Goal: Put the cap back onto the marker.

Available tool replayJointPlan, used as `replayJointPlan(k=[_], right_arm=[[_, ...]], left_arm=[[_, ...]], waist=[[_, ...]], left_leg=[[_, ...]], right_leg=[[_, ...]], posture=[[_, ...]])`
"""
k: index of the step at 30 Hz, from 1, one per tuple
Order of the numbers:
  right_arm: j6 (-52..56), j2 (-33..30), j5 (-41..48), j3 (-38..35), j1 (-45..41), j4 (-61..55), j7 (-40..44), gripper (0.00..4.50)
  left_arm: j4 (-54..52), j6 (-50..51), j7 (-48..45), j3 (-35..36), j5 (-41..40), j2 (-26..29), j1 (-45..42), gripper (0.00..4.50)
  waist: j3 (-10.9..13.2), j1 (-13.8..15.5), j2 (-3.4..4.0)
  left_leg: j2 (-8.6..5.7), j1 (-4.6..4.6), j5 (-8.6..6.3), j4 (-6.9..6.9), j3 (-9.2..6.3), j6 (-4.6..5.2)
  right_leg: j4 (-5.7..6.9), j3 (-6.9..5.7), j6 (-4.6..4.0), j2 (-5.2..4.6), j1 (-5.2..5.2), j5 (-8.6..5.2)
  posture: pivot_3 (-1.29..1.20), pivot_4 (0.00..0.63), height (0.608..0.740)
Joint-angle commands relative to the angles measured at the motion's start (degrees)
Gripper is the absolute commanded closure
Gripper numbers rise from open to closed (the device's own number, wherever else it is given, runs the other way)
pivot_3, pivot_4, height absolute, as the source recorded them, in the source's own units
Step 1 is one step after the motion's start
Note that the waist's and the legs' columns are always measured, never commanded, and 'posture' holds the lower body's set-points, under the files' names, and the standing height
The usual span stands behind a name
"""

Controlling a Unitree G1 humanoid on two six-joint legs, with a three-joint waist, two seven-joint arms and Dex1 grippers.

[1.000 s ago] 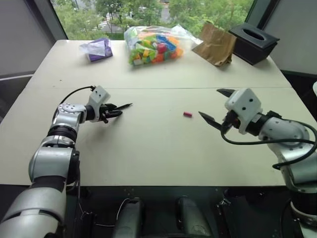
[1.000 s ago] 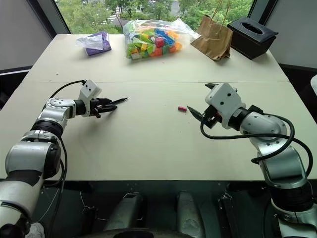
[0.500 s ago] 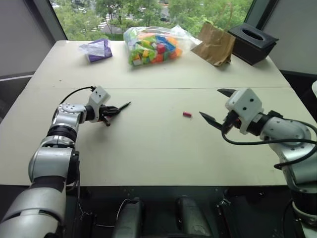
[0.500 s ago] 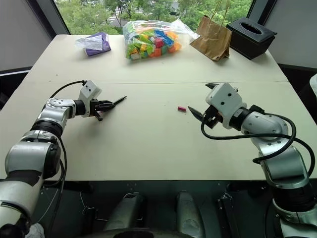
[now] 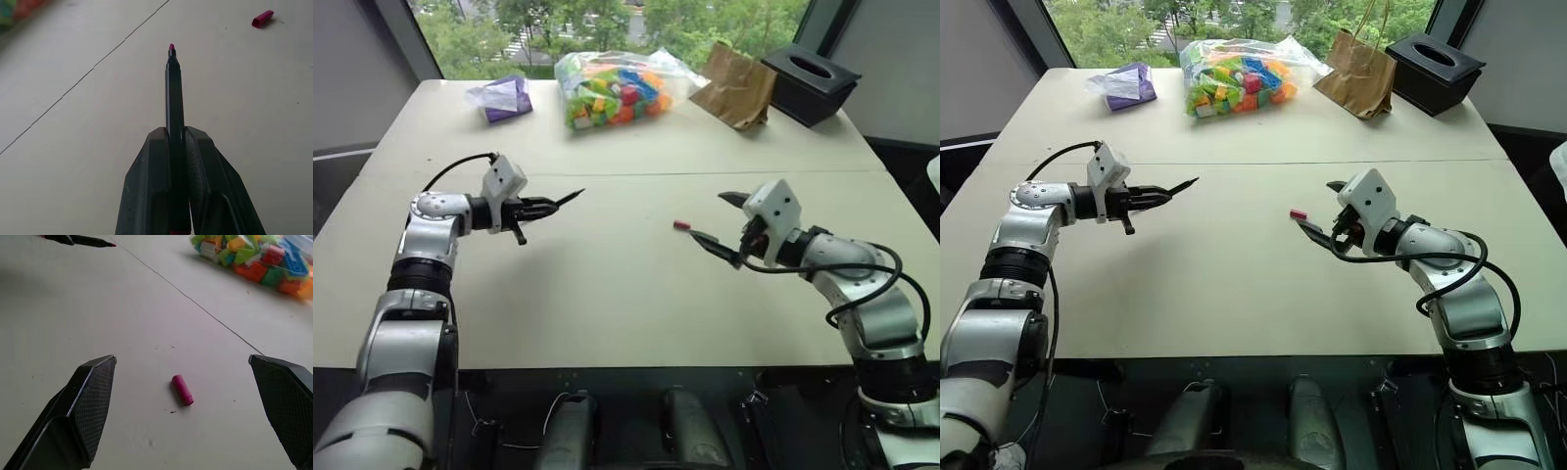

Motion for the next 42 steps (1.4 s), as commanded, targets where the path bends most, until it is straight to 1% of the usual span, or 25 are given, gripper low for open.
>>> replayJointPlan(k=[1,4,7,12,16,23,34,37,39,40,41,42], right_arm=[[-5.3,0.86,-0.54,1.86,-4.0,7.97,4.05,0.0],[-8.89,1.53,-1.75,3.37,-7.24,15.36,6.63,0.0],[-12.45,2.37,-2.89,4.78,-11.9,24.59,9.56,0.0],[-17.7,4.19,-5.3,6.26,-20.35,41.09,13.9,0.0],[-17.98,5.59,-6.01,6.43,-23.74,48.58,16.01,0.0],[-19.27,7.34,-8.08,6.53,-26.82,56.25,16.6,0.0],[-21.15,8.96,-9.53,6.3,-27.04,59.73,16.34,0.0],[-21.86,9.43,-10.09,6.35,-27.37,60.69,16.11,0.81],[-22.34,9.62,-10.43,6.39,-27.48,61.13,16.01,1.92],[-22.59,9.69,-10.61,6.4,-27.49,61.28,15.99,2.35],[-22.73,9.82,-10.76,6.39,-27.47,61.37,15.93,3.02],[-22.87,9.93,-10.89,6.39,-27.43,61.42,15.89,3.49]], left_arm=[[-16.64,8.5,1.11,1.7,-4.57,2.03,6.11,4.47],[-24.62,12.93,3.43,2.22,-6.33,2.47,10.55,4.47],[-30.36,15.67,6.12,2.81,-7.61,2.79,14.82,4.47],[-37.12,18.46,9.98,3.98,-9.55,2.94,19.96,4.47],[-39.68,19.3,11.92,4.25,-10.39,3.38,21.73,4.47],[-41.75,19.84,13.77,4.59,-11.56,4.31,23.16,4.47],[-41.76,19.7,14.59,3.75,-12.25,5.06,22.81,4.47],[-41.61,19.57,14.81,3.52,-12.23,5.07,22.65,4.5],[-41.64,19.59,14.91,3.47,-12.24,5.07,22.64,4.5],[-41.66,19.6,14.95,3.47,-12.26,5.08,22.64,4.5],[-41.69,19.61,15.0,3.48,-12.27,5.08,22.69,4.5],[-41.72,19.6,15.03,3.47,-12.27,5.08,22.74,4.5]], waist=[[0.01,-0.04,0.01],[0.01,0.12,0.01],[0.01,0.07,0.02],[0.02,-0.02,0.02],[0.02,0.04,0.02],[0.02,-0.08,0.03],[0.02,-0.11,0.03],[0.02,-0.12,0.03],[0.02,-0.14,0.03],[0.02,-0.16,0.03],[0.02,-0.17,0.03],[0.02,-0.16,0.03]], left_leg=[[0.03,0.02,0.0,0.0,0.01,0.0],[0.02,0.03,0.0,0.0,0.01,0.0],[0.02,0.06,0.0,0.0,0.01,0.0],[0.02,0.1,0.01,-0.03,0.01,-0.01],[0.02,0.11,0.01,-0.05,0.01,-0.02],[0.01,0.14,0.02,-0.08,0.01,-0.04],[0.01,0.16,0.03,-0.1,0.02,-0.06],[0.01,0.17,0.03,-0.11,0.02,-0.06],[0.01,0.18,0.03,-0.11,0.02,-0.06],[0.01,0.18,0.03,-0.11,0.02,-0.06],[0.01,0.18,0.03,-0.11,0.02,-0.06],[0.01,0.18,0.03,-0.11,0.02,-0.06]], right_leg=[[-0.01,0.01,0.0,0.02,0.0,0.0],[0.01,-0.01,-0.01,0.03,0.0,0.0],[0.02,0.01,-0.02,0.03,0.02,0.01],[0.01,0.02,-0.04,0.03,0.02,0.02],[-0.01,0.03,-0.05,0.02,0.02,0.02],[-0.01,0.04,-0.07,0.01,0.02,0.03],[-0.01,0.04,-0.08,0.01,0.02,0.04],[-0.01,0.04,-0.09,0.02,0.02,0.04],[-0.01,0.04,-0.09,0.02,0.02,0.05],[-0.01,0.05,-0.09,0.02,0.02,0.05],[-0.01,0.05,-0.09,0.02,0.02,0.05],[-0.01,0.04,-0.09,0.02,0.02,0.05]], posture=[[0.0,0.15,0.74],[0.0,0.15,0.74],[0.0,0.15,0.74],[0.0,0.15,0.74],[0.0,0.15,0.74],[0.0,0.15,0.74],[0.0,0.15,0.74],[0.0,0.15,0.74],[0.0,0.15,0.74],[0.0,0.15,0.74],[0.0,0.15,0.74],[0.0,0.15,0.74]])
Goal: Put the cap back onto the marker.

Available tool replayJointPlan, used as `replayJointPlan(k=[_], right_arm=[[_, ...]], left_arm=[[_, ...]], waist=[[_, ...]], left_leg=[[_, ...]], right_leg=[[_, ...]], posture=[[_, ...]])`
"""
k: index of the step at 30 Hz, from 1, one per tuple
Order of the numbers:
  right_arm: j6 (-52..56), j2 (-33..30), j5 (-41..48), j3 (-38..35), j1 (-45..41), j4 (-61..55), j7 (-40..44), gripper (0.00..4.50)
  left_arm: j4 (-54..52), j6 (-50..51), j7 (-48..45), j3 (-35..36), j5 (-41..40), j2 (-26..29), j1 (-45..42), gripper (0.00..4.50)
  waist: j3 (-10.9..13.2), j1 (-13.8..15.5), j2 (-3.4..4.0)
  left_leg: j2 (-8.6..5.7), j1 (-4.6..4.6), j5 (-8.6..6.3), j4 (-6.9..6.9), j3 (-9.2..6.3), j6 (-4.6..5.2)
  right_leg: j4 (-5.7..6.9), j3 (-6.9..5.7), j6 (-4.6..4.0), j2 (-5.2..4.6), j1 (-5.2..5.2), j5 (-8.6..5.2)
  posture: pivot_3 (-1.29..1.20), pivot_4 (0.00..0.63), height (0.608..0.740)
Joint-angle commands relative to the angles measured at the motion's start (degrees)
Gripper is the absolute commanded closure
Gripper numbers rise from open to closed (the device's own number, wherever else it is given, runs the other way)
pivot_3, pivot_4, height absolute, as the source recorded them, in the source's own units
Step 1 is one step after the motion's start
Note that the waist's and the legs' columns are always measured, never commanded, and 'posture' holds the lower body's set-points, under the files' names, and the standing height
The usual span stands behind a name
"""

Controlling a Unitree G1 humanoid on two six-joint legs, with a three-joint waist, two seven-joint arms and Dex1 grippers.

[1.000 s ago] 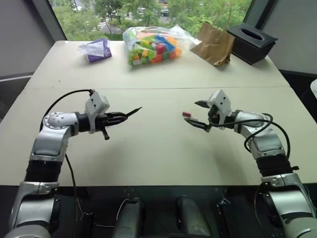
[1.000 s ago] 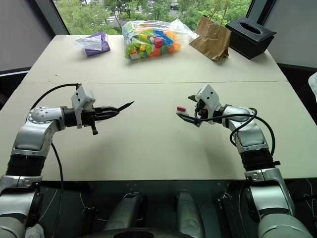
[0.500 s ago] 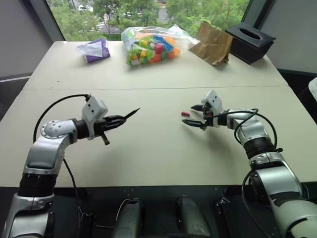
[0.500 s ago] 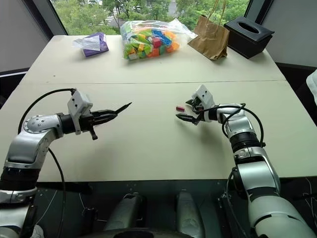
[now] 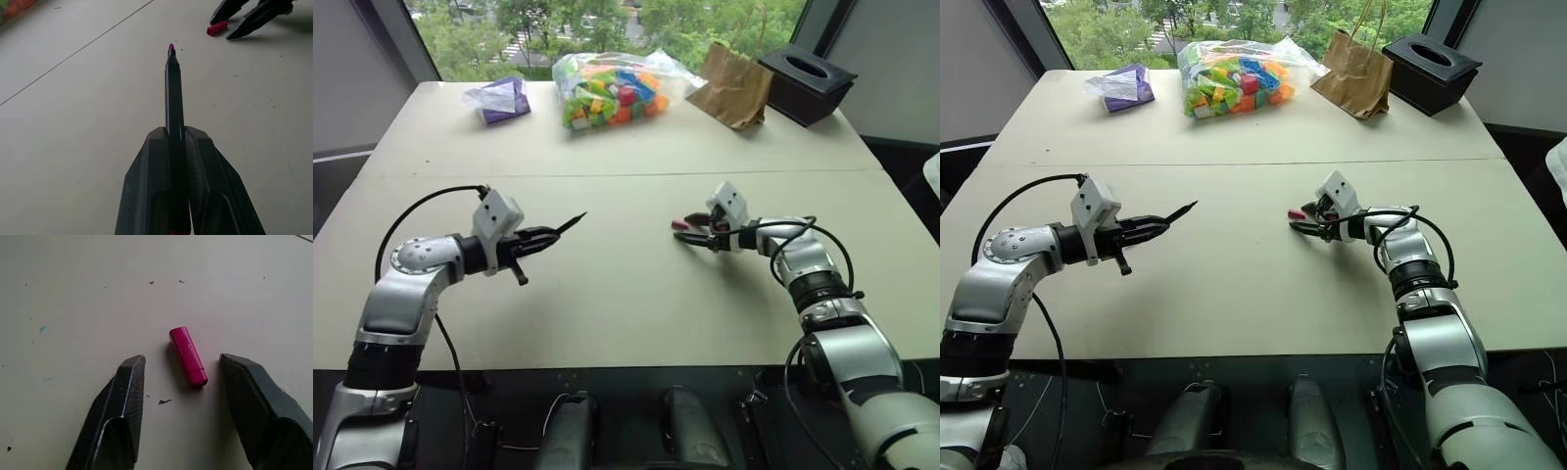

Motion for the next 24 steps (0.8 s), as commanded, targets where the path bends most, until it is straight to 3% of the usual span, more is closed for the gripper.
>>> replayJointPlan(k=[1,2,8,18,24], right_arm=[[-1.01,0.51,-0.65,-0.23,-0.86,0.26,0.12,3.95],[-1.15,0.62,-0.81,-0.16,-0.71,0.06,0.05,4.47],[-1.49,0.36,-1.49,0.59,1.71,-5.65,-0.01,4.47],[-0.24,-10.59,-5.79,5.07,6.02,-36.69,6.05,4.47],[4.63,-11.31,-6.86,7.5,8.25,-49.66,5.82,4.47]], left_arm=[[-1.85,-0.62,0.28,0.81,-0.77,0.82,-0.7,4.5],[-1.89,-0.62,0.26,0.83,-0.79,0.86,-0.61,4.5],[-0.18,-2.8,-1.96,-0.84,0.1,1.2,-0.73,4.5],[13.23,-18.55,-12.39,-10.18,6.6,1.12,-11.15,4.5],[17.48,-23.17,-14.79,-12.54,8.0,-1.03,-16.1,4.5]], waist=[[0.0,0.01,0.0],[0.0,0.0,0.0],[0.0,0.02,0.0],[0.03,0.4,0.05],[0.03,0.22,0.05]], left_leg=[[0.0,0.0,0.0,0.0,0.0,0.0],[0.0,0.0,0.0,0.0,0.0,0.0],[0.0,0.0,0.0,0.0,0.0,-0.01],[-0.05,-0.02,0.04,0.0,0.03,-0.06],[-0.02,-0.03,0.03,0.0,0.1,-0.06]], right_leg=[[0.0,0.0,0.0,0.0,0.0,0.0],[0.0,0.0,0.0,0.0,0.0,0.0],[0.0,0.0,-0.01,0.0,0.0,0.0],[0.0,-0.02,0.0,0.0,0.01,0.01],[-0.01,-0.03,-0.01,0.04,0.01,0.0]], posture=[[0.0,0.15,0.74],[0.0,0.15,0.74],[0.0,0.15,0.74],[0.0,0.15,0.74],[0.0,0.15,0.74]])
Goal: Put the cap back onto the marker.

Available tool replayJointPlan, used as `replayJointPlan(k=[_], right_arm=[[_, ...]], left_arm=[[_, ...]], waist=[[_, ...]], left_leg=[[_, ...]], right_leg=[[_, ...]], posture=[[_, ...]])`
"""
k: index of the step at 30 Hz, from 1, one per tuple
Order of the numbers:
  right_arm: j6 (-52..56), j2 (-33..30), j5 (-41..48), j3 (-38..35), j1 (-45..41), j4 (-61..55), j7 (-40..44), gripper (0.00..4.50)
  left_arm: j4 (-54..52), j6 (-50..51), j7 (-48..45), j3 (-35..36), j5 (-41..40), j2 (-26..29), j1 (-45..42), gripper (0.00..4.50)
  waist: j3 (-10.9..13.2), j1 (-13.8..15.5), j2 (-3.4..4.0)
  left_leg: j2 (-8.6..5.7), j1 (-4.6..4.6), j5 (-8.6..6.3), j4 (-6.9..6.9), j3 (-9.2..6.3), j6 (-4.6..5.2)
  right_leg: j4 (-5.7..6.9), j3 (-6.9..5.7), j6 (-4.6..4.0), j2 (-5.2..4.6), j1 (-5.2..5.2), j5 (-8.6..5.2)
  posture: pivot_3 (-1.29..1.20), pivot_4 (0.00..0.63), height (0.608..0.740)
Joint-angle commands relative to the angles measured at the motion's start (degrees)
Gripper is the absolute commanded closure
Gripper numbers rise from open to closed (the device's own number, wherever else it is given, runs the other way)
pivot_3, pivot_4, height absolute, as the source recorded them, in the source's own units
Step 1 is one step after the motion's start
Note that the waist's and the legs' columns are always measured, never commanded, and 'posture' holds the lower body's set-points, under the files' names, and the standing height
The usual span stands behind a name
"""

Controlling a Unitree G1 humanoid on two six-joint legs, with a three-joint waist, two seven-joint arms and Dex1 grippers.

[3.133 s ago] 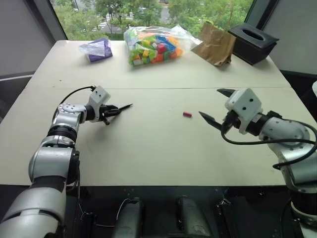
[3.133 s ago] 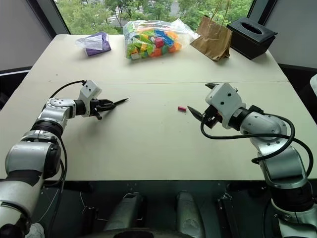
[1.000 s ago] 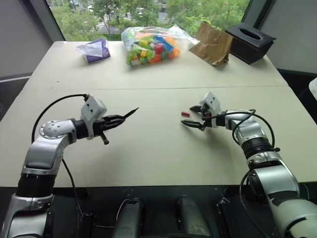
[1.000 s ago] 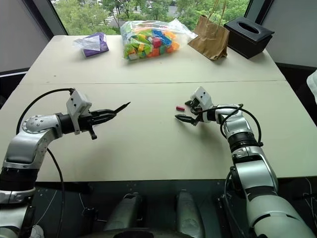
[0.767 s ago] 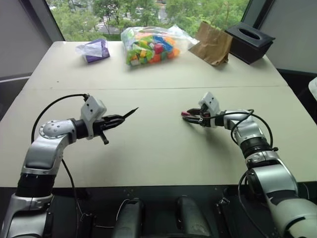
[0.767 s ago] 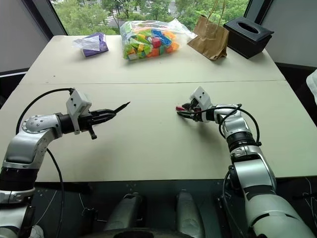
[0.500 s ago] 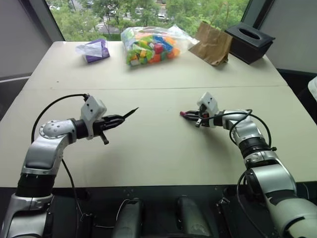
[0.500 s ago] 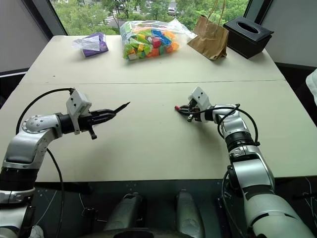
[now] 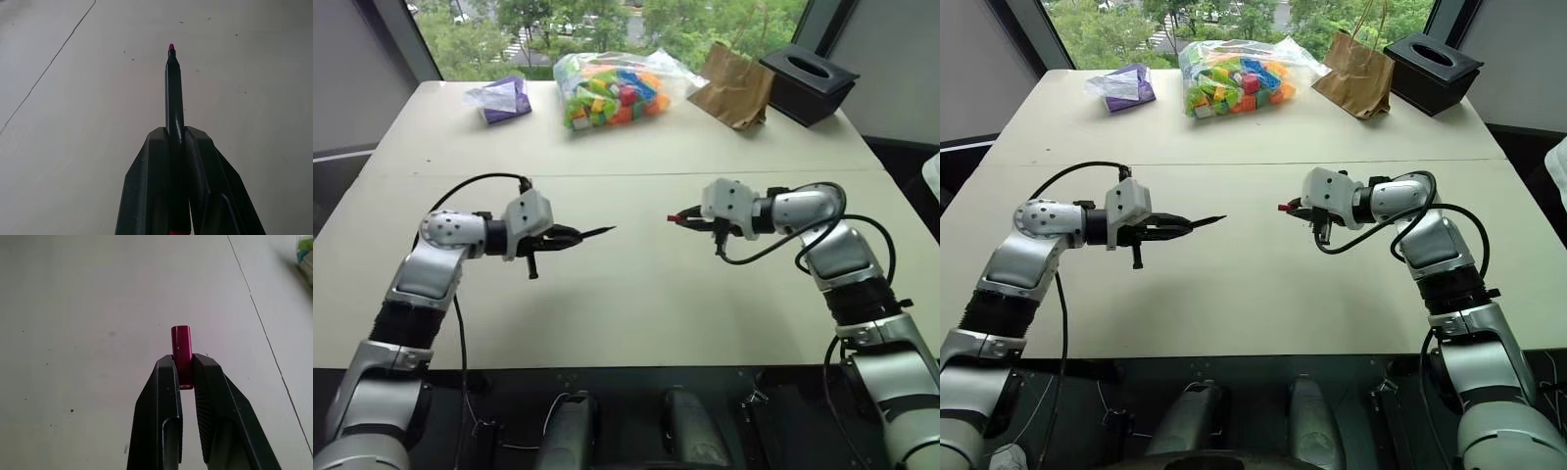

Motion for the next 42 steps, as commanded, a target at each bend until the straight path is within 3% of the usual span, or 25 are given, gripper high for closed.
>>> replayJointPlan(k=[1,42], right_arm=[[2.57,0.05,-0.29,0.73,0.14,-6.77,-0.55,4.47],[6.51,3.47,0.73,2.22,-1.22,-10.98,-3.37,4.47]], left_arm=[[1.11,-2.92,-1.27,-0.42,0.69,-0.52,-2.45,4.5],[1.23,-3.0,-2.55,-0.93,1.05,-2.58,-5.47,4.5]], waist=[[0.0,0.08,0.0],[0.0,0.18,0.0]], left_leg=[[0.0,-0.01,0.0,0.0,0.0,0.0],[0.0,-0.03,0.0,0.03,-0.03,0.0]], right_leg=[[0.0,0.0,0.0,0.0,0.0,0.0],[0.0,-0.01,0.0,0.01,0.0,0.0]], posture=[[0.0,0.15,0.74],[0.0,0.15,0.74]])
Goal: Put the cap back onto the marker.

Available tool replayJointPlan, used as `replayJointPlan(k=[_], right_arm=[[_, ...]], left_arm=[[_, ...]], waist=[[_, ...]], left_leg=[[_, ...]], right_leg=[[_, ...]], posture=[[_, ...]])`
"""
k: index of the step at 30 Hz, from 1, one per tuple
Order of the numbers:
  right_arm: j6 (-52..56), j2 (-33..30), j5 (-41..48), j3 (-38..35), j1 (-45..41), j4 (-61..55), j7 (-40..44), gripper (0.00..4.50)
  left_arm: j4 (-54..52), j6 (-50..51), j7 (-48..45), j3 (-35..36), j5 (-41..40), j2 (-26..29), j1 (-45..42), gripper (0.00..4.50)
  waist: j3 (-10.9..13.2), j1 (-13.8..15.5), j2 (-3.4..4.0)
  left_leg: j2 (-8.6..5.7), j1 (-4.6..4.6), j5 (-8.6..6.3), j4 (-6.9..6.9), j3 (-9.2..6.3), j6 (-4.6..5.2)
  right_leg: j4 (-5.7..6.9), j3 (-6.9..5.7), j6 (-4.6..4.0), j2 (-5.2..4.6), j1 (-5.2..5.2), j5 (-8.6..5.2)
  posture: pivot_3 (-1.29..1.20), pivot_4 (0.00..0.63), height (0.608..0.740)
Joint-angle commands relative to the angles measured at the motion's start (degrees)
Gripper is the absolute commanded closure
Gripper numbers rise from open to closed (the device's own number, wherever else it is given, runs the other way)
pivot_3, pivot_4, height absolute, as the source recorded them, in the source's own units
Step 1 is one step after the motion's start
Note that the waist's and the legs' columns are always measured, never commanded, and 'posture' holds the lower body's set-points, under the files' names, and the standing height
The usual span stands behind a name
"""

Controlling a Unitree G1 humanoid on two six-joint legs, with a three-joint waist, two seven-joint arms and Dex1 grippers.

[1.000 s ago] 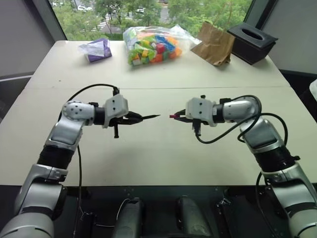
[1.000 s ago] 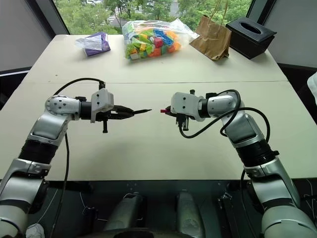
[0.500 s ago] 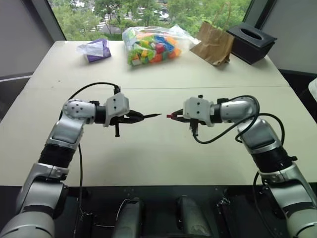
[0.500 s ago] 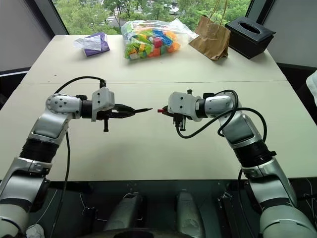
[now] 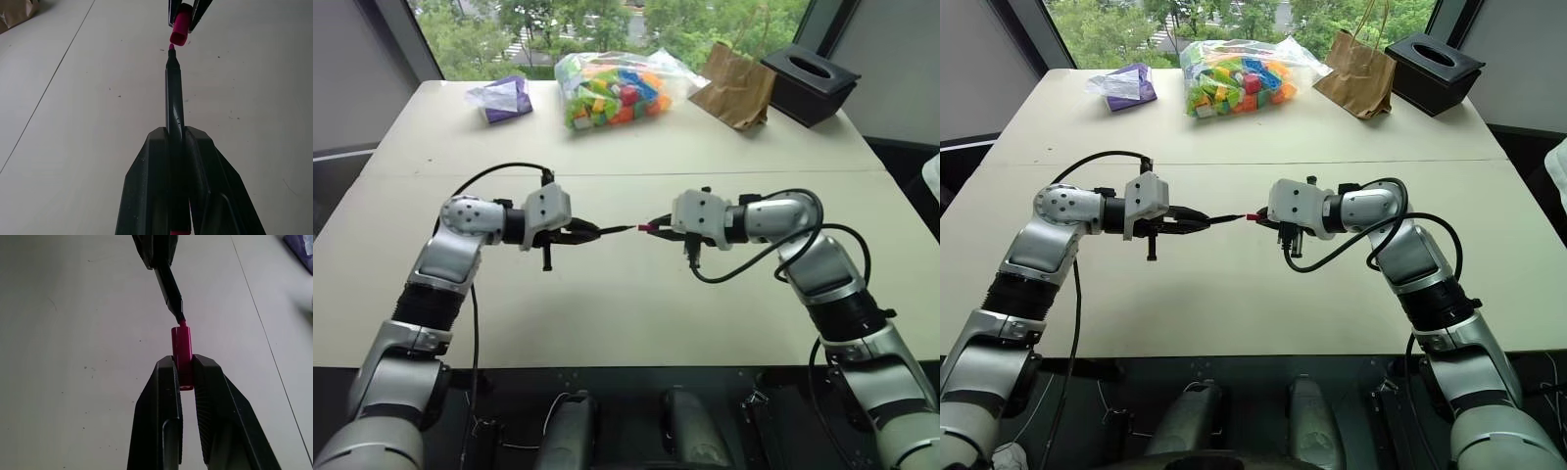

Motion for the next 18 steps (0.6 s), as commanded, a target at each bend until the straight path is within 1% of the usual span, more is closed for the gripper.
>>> replayJointPlan(k=[1,18], right_arm=[[-0.57,0.36,0.55,-0.43,-1.77,-2.17,-0.48,4.47],[-0.97,1.51,0.22,0.17,-2.42,-1.71,-0.36,4.47]], left_arm=[[-1.28,-0.03,-0.01,0.78,-0.33,0.2,-1.4,4.5],[-3.04,0.79,0.02,0.87,-0.7,0.14,-1.35,4.5]], waist=[[0.0,0.0,0.0],[0.0,-0.01,0.0]], left_leg=[[0.0,0.0,0.0,0.0,0.0,0.0],[0.0,0.0,0.0,0.0,-0.01,0.0]], right_leg=[[0.0,0.0,0.0,0.0,0.0,0.0],[0.0,0.0,0.0,0.0,0.0,0.0]], posture=[[0.0,0.15,0.74],[0.0,0.15,0.74]])
